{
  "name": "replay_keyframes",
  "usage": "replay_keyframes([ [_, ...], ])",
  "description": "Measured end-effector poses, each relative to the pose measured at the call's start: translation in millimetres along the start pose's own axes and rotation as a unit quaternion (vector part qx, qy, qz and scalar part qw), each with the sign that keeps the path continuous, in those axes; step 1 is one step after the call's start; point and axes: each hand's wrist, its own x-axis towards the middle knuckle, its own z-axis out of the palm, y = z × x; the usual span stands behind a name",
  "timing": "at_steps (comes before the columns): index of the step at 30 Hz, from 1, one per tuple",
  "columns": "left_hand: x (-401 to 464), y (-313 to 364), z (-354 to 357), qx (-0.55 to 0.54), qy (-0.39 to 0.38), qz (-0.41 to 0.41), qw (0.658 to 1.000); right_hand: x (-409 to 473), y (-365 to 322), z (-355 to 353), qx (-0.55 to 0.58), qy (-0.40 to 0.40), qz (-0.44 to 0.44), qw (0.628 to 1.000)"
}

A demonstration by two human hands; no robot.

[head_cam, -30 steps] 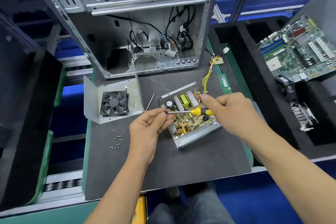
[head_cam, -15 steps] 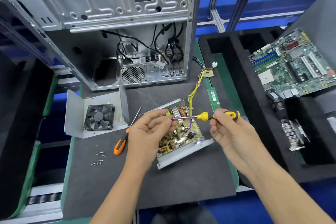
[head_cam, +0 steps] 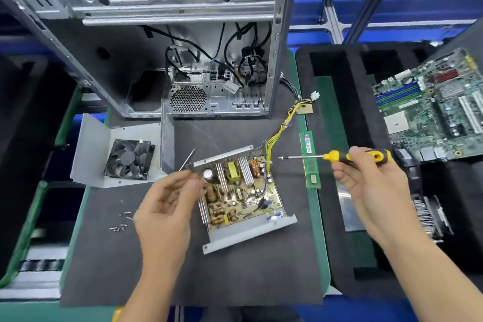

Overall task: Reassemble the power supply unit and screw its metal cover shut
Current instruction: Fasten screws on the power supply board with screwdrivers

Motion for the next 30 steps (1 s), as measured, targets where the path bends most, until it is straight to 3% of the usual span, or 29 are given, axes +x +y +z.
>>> replay_keyframes([
  [2, -2, -12, -11, 0.056, 0.056, 0.009, 0.997, 13, 2, -1, -0.045, 0.005, -0.025, 0.999],
  [5, -12, -38, -28, 0.155, 0.081, -0.004, 0.985, 26, 9, 7, -0.106, -0.008, -0.056, 0.993],
  [12, -27, -82, -46, 0.29, 0.021, 0.055, 0.955, 36, 24, 25, -0.18, -0.046, -0.086, 0.979],
  [30, -24, -90, -47, 0.295, 0.015, 0.074, 0.953, 31, 20, 42, -0.255, -0.083, -0.113, 0.957],
])
